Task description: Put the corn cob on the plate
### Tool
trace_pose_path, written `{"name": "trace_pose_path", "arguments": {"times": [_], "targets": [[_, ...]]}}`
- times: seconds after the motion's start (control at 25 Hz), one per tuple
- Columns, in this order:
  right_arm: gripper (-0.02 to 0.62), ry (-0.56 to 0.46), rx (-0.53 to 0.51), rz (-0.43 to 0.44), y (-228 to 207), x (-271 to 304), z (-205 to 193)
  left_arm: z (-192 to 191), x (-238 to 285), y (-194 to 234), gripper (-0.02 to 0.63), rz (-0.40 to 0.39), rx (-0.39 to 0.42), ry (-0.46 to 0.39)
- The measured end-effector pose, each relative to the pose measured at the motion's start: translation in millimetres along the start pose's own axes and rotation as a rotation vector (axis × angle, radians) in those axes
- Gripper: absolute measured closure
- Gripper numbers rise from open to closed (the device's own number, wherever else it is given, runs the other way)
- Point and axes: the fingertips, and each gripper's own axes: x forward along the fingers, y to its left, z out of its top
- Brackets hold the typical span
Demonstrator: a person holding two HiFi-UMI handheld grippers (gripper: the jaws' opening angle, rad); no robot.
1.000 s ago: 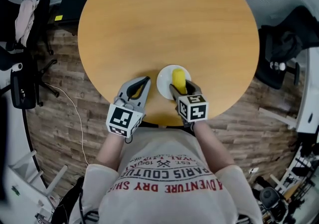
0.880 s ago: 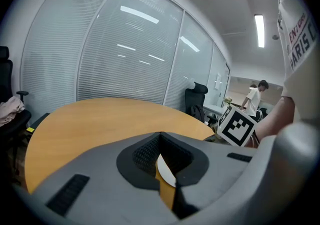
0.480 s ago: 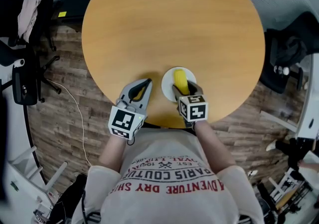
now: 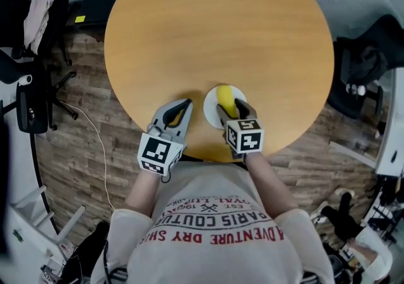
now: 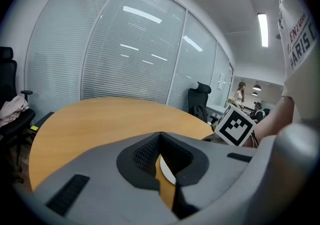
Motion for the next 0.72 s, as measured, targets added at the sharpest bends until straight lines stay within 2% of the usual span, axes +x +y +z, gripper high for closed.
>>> {"name": "trace_pose_path", "arguments": {"times": [0.24,0.28,0.32,0.36,0.48,0.72], "targets": [[0.341,-0.073,-0.005,-0.017,0,-24,18,11,-1,-5,0.574,-0.003,0.008,-0.022],[0.400,-0.091,-0.020,-0.034,-2,-29,22,13,-2,-6,0.574,-0.004,0.011,-0.025],[0.496,-0.110,-0.035,-0.056,-3,-35,26,16,-3,-7,0.574,-0.004,0.015,-0.030],[0.529,-0.129,-0.048,-0.074,-4,-40,30,19,-5,-9,0.574,-0.005,0.020,-0.034],[0.549,-0.190,-0.059,-0.091,-4,-56,43,29,-9,-13,0.574,-0.008,0.036,-0.057],[0.560,-0.337,-0.058,-0.049,12,-90,79,52,-14,-17,0.574,-0.020,0.104,-0.106]]}}
